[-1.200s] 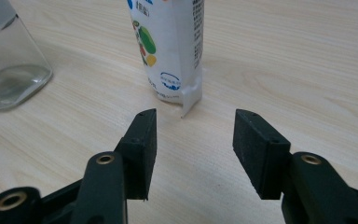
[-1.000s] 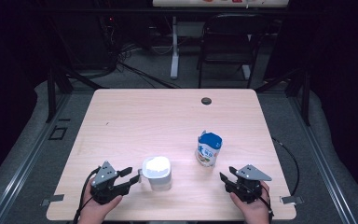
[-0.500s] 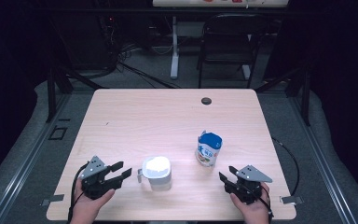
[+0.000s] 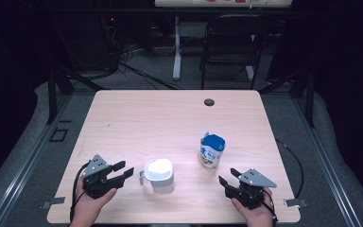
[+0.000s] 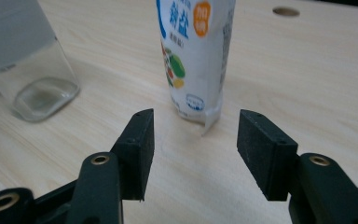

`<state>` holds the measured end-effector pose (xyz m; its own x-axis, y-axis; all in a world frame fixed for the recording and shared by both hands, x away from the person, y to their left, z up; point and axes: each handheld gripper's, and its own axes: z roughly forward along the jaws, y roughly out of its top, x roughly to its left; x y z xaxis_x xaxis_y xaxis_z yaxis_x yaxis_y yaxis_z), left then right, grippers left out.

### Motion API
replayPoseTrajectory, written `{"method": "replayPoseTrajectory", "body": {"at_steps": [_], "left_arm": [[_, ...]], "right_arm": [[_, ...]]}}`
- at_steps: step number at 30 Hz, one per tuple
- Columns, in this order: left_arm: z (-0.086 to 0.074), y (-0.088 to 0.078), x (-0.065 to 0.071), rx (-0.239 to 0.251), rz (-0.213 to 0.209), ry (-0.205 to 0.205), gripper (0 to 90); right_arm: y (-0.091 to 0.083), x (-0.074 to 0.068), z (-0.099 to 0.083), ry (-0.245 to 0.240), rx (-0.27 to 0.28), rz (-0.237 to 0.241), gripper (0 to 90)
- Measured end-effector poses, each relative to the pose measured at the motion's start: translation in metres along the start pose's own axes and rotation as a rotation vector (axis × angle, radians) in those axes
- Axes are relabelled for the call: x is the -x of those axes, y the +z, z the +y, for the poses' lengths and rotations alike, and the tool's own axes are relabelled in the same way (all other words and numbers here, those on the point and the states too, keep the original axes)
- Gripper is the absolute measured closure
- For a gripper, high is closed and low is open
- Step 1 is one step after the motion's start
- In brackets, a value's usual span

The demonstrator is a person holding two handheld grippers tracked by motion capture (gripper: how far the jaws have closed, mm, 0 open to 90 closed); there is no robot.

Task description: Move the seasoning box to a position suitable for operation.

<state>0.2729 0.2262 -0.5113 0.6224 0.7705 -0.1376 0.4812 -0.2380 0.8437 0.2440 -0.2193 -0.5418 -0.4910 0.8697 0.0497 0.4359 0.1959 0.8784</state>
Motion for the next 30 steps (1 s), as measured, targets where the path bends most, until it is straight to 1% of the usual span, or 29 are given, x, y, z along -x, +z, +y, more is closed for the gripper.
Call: {"method": "replayPoseTrajectory", "body": {"at_steps": [1,2,4,5,6,7,8,9,10,11,12,13,14,15,16,17,18,19,22,23,24,25,26,27,28,30], "left_arm": [[0.000,0.000,0.000,0.001,0.000,0.000,54.2],[0.001,0.001,0.000,0.007,-0.002,-0.001,54.3],[0.001,0.001,0.000,0.008,-0.002,-0.001,54.4],[0.001,0.001,0.001,0.000,0.003,0.005,54.4],[0.001,0.001,0.001,0.000,0.003,0.005,54.4],[0.002,0.001,0.001,-0.001,0.006,0.008,54.4],[0.002,0.002,0.001,0.003,0.005,0.006,54.4],[0.003,0.001,0.002,-0.003,0.010,0.009,54.4],[0.004,0.001,0.002,0.000,0.007,0.014,54.4],[0.005,0.001,0.002,0.004,0.006,0.012,54.4],[0.005,0.001,0.002,0.004,0.006,0.012,54.4],[0.005,0.001,0.002,0.004,0.011,0.013,54.4],[0.006,0.000,0.002,-0.003,0.011,0.015,54.4],[0.007,0.000,0.002,-0.002,0.013,0.014,54.4],[0.007,0.000,0.001,0.000,0.014,0.011,54.4],[0.007,0.000,0.001,0.000,0.016,0.011,54.4],[0.008,0.000,0.000,-0.005,0.018,0.007,54.3],[0.009,0.000,0.000,-0.010,0.021,0.007,54.3],[0.011,0.000,0.001,-0.004,0.018,0.006,54.3],[0.012,0.000,0.001,-0.003,0.018,0.011,54.3],[0.013,0.000,0.002,-0.008,0.017,0.008,54.2],[0.013,0.001,0.002,-0.004,0.013,0.010,54.0],[0.013,0.001,0.002,-0.004,0.013,0.010,54.0],[0.014,0.001,0.002,-0.013,0.015,0.013,54.0],[0.015,0.001,0.003,-0.014,0.013,0.014,54.0],[0.016,0.002,0.003,-0.017,0.011,0.014,54.1]], "right_arm": [[0.000,0.000,0.000,0.000,0.000,0.000,46.2],[-0.002,0.001,0.003,0.016,-0.018,0.003,45.6],[-0.002,0.000,0.004,0.024,-0.027,0.005,46.9],[-0.004,-0.002,0.006,0.018,-0.063,0.001,43.4],[-0.004,-0.002,0.006,0.018,-0.063,0.001,43.4],[-0.003,-0.004,0.007,0.012,-0.055,0.009,39.7],[-0.003,-0.010,0.009,0.003,-0.046,-0.023,26.3],[-0.003,-0.010,0.009,0.003,-0.046,-0.023,26.3],[-0.003,-0.014,0.012,0.031,-0.028,-0.055,17.6],[-0.003,-0.015,0.014,0.047,-0.027,-0.045,14.6],[-0.003,-0.015,0.014,0.047,-0.027,-0.045,14.6],[-0.002,-0.015,0.015,0.055,-0.029,-0.028,12.1],[-0.002,-0.016,0.016,0.071,-0.037,-0.010,7.2],[-0.002,-0.016,0.017,0.077,-0.046,0.013,0.0],[-0.002,-0.016,0.017,0.080,-0.051,0.031,0.0],[-0.001,-0.017,0.017,0.081,-0.059,0.035,0.0],[0.000,-0.018,0.018,0.093,-0.071,0.015,0.0],[0.000,-0.018,0.019,0.106,-0.068,0.010,0.0],[0.000,-0.019,0.021,0.104,-0.076,0.016,0.0],[0.000,-0.020,0.022,0.103,-0.075,0.016,0.0],[-0.001,-0.020,0.022,0.101,-0.075,0.023,0.0],[-0.002,-0.022,0.023,0.090,-0.066,0.042,0.7],[-0.002,-0.022,0.023,0.090,-0.066,0.042,0.7],[-0.003,-0.023,0.023,0.080,-0.055,0.040,3.8],[-0.003,-0.024,0.025,0.062,-0.063,0.030,16.6],[-0.003,-0.025,0.026,0.061,-0.056,0.025,17.2]]}}
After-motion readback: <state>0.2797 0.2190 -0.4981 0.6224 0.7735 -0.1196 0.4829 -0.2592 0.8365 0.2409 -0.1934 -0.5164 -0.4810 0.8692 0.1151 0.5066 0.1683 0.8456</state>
